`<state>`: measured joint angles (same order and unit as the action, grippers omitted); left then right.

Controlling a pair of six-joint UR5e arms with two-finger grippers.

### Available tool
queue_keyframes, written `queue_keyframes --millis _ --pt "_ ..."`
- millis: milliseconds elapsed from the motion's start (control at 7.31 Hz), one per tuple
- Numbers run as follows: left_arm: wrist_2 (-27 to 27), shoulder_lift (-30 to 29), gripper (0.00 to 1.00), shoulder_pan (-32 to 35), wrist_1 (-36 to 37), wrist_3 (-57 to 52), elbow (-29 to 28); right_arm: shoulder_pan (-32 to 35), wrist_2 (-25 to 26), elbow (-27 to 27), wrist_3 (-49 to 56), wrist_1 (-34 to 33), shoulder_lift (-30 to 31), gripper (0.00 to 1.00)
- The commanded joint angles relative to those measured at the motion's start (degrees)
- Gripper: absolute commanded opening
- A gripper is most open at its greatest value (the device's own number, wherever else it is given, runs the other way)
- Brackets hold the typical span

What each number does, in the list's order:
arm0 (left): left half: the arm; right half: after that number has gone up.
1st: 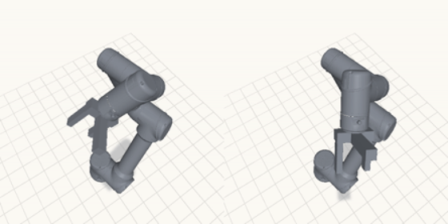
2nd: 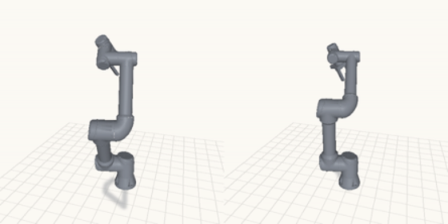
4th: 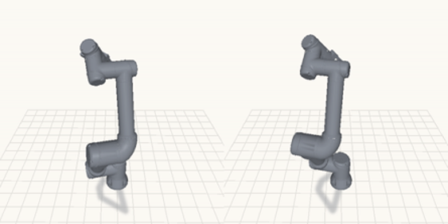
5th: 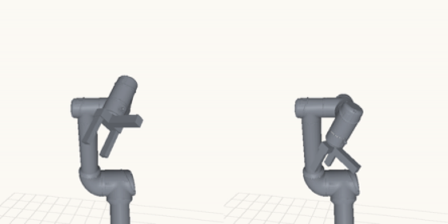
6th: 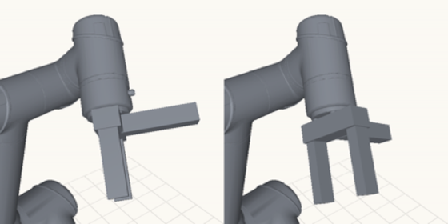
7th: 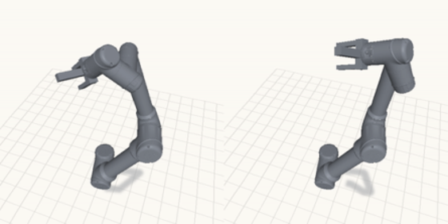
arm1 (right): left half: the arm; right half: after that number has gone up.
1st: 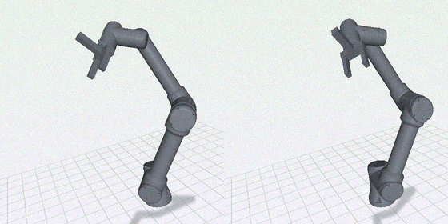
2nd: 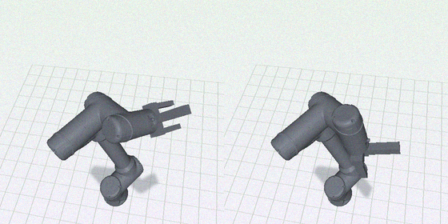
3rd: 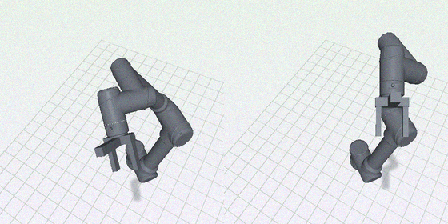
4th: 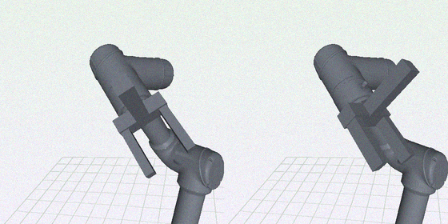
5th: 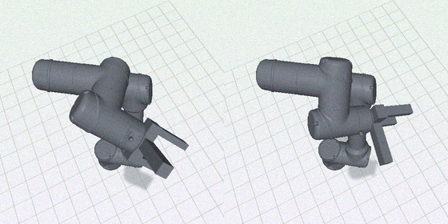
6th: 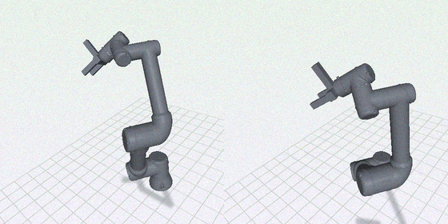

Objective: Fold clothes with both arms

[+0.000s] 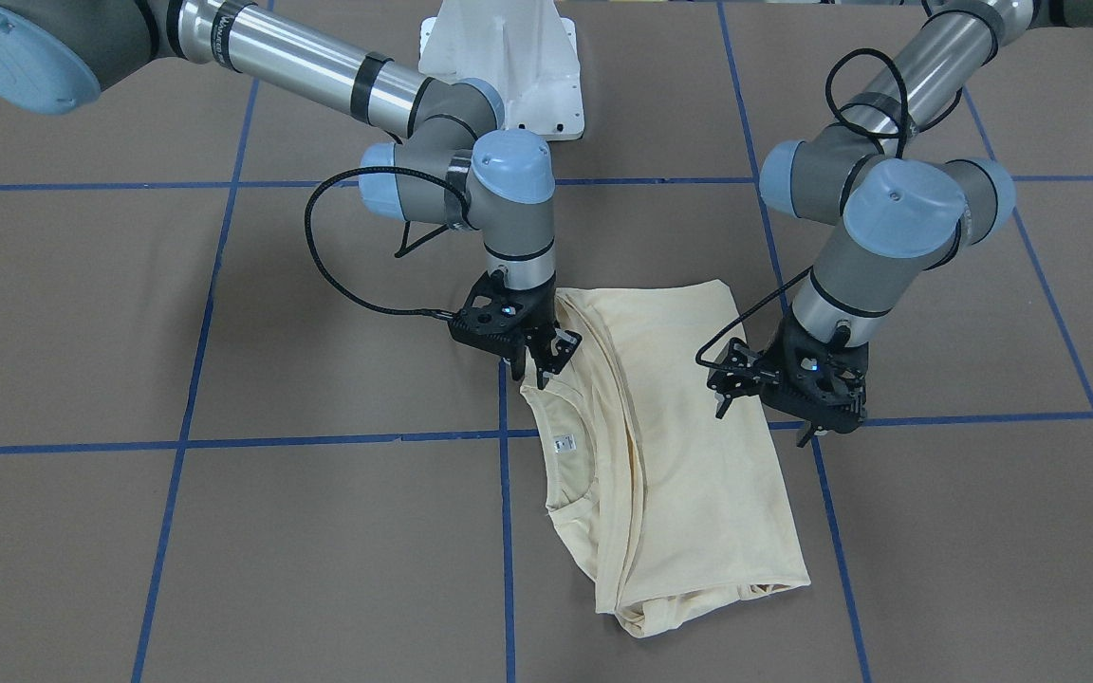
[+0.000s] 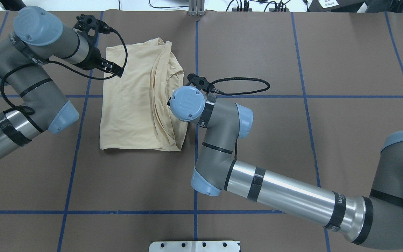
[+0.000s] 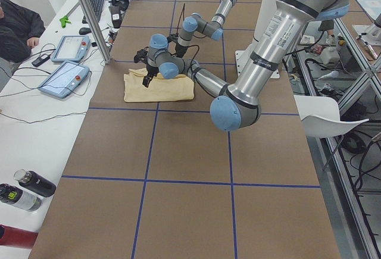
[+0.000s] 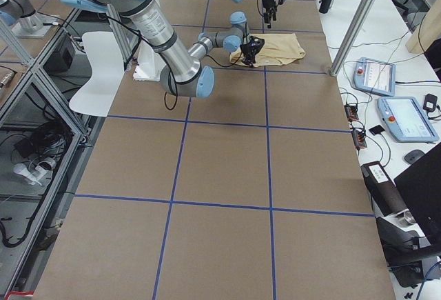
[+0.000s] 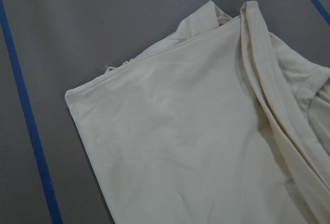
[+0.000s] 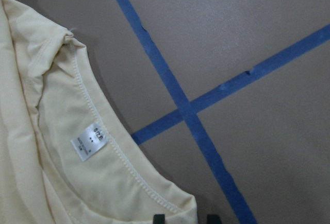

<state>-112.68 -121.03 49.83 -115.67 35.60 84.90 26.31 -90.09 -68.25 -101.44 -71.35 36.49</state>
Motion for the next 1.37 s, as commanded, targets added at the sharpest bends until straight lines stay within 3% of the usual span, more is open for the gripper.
queue_keyframes --millis 0,137,273,547,957,1094,1231 --pt "0.0 0.01 1.0 0.0 0.0 0.0 0.0 0.05 -0.09 -0.13 -0.08 0.24 -0.01 0.0" --pt "0.0 0.01 1.0 0.0 0.0 0.0 0.0 0.31 -0.78 -1.09 0.01 0.33 0.33 0.0" --pt "0.0 0.01 1.0 -0.09 0.0 0.0 0.0 0.4 -1.4 -5.88 0.1 -0.1 4.43 0.0" --pt "0.0 0.01 1.0 -0.09 0.0 0.0 0.0 -0.21 -1.41 -22.38 -0.16 -0.98 18.21 0.0" --pt "0.0 0.01 1.0 -0.09 0.0 0.09 0.09 -3.2 -0.44 -30.69 -0.25 -1.78 25.89 0.0" --pt "0.0 0.79 1.0 -0.09 0.0 0.09 0.61 -3.89 -0.35 -31.41 0.62 -1.86 26.87 0.99" --pt "-0.09 2.01 1.0 -0.17 0.0 0.09 2.36 -4.25 0.0 -30.46 1.67 -1.87 24.97 1.0"
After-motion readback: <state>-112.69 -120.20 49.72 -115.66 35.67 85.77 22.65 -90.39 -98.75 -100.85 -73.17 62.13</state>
